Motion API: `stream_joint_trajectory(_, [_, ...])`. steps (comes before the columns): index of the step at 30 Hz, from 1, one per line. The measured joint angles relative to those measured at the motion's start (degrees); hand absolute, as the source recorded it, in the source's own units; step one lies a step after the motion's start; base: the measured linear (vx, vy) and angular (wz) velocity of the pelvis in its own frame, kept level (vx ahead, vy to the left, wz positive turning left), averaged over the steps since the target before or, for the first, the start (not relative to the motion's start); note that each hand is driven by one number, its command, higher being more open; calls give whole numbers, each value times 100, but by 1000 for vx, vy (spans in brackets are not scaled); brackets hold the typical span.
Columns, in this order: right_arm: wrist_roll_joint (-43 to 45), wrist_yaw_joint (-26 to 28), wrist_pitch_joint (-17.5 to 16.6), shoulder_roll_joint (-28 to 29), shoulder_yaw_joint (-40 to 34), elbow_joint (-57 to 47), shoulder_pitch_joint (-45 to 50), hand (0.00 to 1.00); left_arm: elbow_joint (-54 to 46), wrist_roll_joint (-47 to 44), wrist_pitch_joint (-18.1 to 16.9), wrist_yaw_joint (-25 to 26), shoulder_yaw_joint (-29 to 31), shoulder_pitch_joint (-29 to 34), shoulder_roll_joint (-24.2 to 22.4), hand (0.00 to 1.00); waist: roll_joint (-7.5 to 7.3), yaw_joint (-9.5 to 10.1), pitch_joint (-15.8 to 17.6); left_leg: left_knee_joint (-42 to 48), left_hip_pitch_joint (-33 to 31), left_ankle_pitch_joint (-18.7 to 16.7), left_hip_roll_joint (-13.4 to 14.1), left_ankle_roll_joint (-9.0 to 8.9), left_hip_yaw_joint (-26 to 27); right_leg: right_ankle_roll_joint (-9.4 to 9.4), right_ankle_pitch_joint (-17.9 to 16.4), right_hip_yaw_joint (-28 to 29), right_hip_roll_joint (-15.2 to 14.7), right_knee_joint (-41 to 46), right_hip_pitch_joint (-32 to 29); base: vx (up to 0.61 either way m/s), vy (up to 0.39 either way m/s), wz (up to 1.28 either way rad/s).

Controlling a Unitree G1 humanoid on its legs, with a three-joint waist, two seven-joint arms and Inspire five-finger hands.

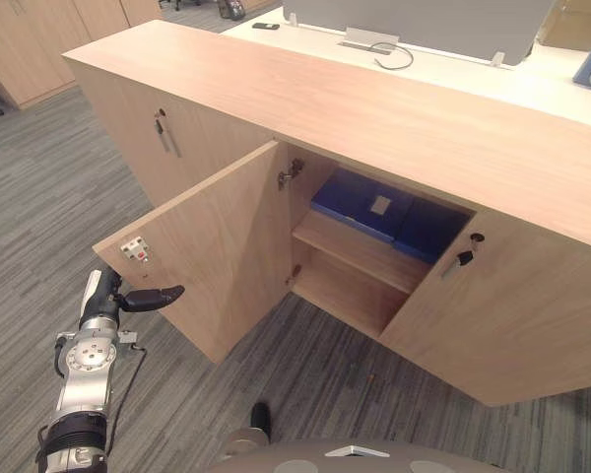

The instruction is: Walk over to the cabinet, pick up the folder, carry it to the office cabinet, place the folder inside the office cabinet, then close the office cabinet door

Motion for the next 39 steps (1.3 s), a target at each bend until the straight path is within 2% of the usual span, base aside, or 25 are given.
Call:
stream_joint_trajectory(6, [20,8,47,117,-251,22,-78,100,-49,-508,23,59,-269,-18,-5,100,-151,8,60,0,150,-70,-36,77,69,-251,31,10,-79,-171,182,-13,19,-1])
stream_joint_trajectory(12, [26,63,27,313,-230,25,-110,100,-466,-986,48,71,-784,104,2,100,-249,118,81,2,148,-82,-177,111,104,-285,9,-28,-237,-153,204,-7,54,9])
stream_joint_trajectory(16, [21,105,29,311,-222,39,-200,100,-1479,-1675,30,-15,-1544,916,122,100,-309,182,107,3,154,-109,-354,248,103,-278,102,-31,-377,-62,216,19,76,8])
stream_joint_trajectory(18, [12,107,29,310,-222,56,-300,100,-1904,-2300,-37,-366,-1977,1342,193,100,-311,189,112,3,153,-116,-419,265,129,-253,169,-21,-457,-20,215,-9,105,12])
stream_joint_trajectory(20, [-2,121,6,295,-212,175,-421,100,-2070,-2554,-133,-622,-2359,1547,255,100,-304,195,111,4,144,-114,-426,267,155,-238,224,-2,-472,-21,211,-56,90,9])
stream_joint_trajectory(22, [-32,169,3,261,-205,257,-552,100,-2147,-2733,-147,-976,-2856,1581,318,100,-291,195,110,4,101,-110,-426,265,252,-239,180,1,-500,-44,165,-85,65,6])
stream_joint_trajectory(24, [-290,276,-26,158,-30,263,-608,100,-2305,-2717,-141,-1387,-3424,1577,375,100,-283,150,120,4,70,-102,-437,257,301,-39,27,91,-511,-45,109,-98,45,-5])
stream_joint_trajectory(25, [-453,332,-58,86,32,263,-627,100,-2324,-2717,-141,-1539,-3657,1547,351,100,-255,115,120,3,51,-100,-434,259,326,-7,5,148,-509,-47,71,-77,34,-11])
stream_joint_trajectory(27, [-662,410,-82,-83,210,258,-705,100,-2331,-2712,-138,-1854,-4054,1426,121,100,-194,-18,121,3,-47,1,-396,335,370,-7,4,189,-474,-89,-35,-48,36,-18])
stream_joint_trajectory(29, [-673,467,-83,-146,239,259,-731,100,-2398,-2706,-130,-2098,-4322,1339,100,100,-201,-74,165,3,-76,26,-376,369,407,-7,4,232,-442,-163,-67,-3,24,-22])
stream_joint_trajectory(31, [-673,488,-70,-183,367,262,-738,100,-2552,-2692,-124,-2307,-4470,1337,94,100,-241,-204,219,2,-96,31,-380,377,466,-7,5,329,-451,-172,-136,43,19,-24])
stream_joint_trajectory(33, [-669,495,-58,-182,495,295,-727,100,-2545,-2678,-113,-2293,-4460,1332,106,100,-290,-251,233,2,-97,25,-385,386,519,-7,5,373,-453,-227,-142,79,10,-16])
stream_joint_trajectory(39, [-636,537,-67,-180,742,390,-841,100,-2530,-2668,-92,-2242,-4161,1339,120,100,-242,-303,215,4,-98,-45,-423,424,571,-1,8,473,-461,-305,-145,103,-7,-2])
